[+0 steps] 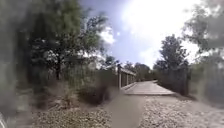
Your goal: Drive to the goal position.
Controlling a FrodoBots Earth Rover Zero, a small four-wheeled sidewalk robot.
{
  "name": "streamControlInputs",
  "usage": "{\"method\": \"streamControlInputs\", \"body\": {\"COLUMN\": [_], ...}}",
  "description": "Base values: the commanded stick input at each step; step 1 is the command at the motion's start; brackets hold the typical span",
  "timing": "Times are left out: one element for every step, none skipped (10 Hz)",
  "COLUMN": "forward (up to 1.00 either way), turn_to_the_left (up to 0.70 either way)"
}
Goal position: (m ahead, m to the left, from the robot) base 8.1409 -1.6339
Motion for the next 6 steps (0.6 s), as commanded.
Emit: {"method": "streamControlInputs", "body": {"forward": [0.70,0.70,0.70,0.70,0.70,0.70], "turn_to_the_left": [0.00,0.00,0.00,0.00,-0.10,-0.33]}}
